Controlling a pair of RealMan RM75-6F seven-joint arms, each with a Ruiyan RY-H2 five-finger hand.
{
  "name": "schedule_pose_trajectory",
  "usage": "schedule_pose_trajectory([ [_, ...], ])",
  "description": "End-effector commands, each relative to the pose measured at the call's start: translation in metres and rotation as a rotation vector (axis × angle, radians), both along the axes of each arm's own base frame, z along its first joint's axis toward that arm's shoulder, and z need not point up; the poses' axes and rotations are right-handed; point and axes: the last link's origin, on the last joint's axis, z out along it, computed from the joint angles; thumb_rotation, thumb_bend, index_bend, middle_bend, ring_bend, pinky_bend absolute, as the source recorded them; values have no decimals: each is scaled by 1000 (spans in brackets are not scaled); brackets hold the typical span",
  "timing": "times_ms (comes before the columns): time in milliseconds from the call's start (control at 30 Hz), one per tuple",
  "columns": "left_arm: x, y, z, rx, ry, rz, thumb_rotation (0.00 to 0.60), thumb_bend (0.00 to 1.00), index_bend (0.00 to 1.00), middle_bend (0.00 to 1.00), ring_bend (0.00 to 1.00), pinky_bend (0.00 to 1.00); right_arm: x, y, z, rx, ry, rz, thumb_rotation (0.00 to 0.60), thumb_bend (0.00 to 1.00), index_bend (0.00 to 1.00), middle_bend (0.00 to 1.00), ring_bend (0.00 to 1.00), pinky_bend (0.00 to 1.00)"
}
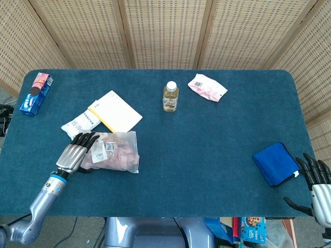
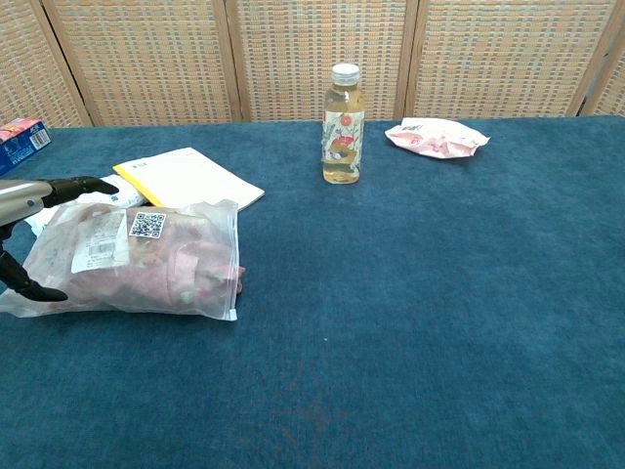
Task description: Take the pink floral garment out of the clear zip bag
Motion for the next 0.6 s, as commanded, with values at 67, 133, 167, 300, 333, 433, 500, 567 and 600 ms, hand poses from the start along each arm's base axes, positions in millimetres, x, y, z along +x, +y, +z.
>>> schedule_pose_trajectory([
  [67, -1, 3, -9, -48, 75, 36, 600, 51, 0, 0, 0, 0, 0, -1, -1, 3, 2, -2, 600, 0, 0, 0, 0, 0],
  [133, 1, 5, -13, -54, 77, 55, 600, 52, 0, 0, 0, 0, 0, -1, -2, 8, 2, -3, 600, 0, 0, 0, 0, 0],
  [167, 2, 7, -14, -47, 77, 60, 600, 54, 0, 0, 0, 0, 0, -1, -2, 10, 4, -1, 600, 0, 0, 0, 0, 0],
  [300, 1, 15, -19, 8, 90, 64, 600, 57, 0, 0, 0, 0, 1, -1, -4, 11, 11, 2, 600, 0, 0, 0, 0, 0],
  [333, 1, 17, -21, 15, 89, 71, 600, 57, 0, 0, 0, 0, 1, -1, -4, 11, 13, 2, 600, 0, 0, 0, 0, 0],
  [433, 3, 25, -25, 48, 63, 88, 600, 57, 0, 10, 5, 26, 1, -1, -7, 21, 21, 2, 600, 0, 0, 0, 0, 0],
  [500, 4, 28, -29, 76, 12, 105, 600, 57, 58, 127, 102, 164, 1, -1, -9, 25, 27, 1, 600, 0, 0, 0, 0, 0],
  [567, 4, 29, -31, 84, -22, 112, 600, 57, 283, 371, 319, 379, 2, -1, -10, 26, 30, 0, 600, 0, 0, 0, 0, 0],
  [600, 3, 29, -33, 82, -34, 114, 600, 57, 421, 478, 419, 457, 2, -1, -10, 28, 33, 1, 600, 0, 0, 0, 0, 0],
])
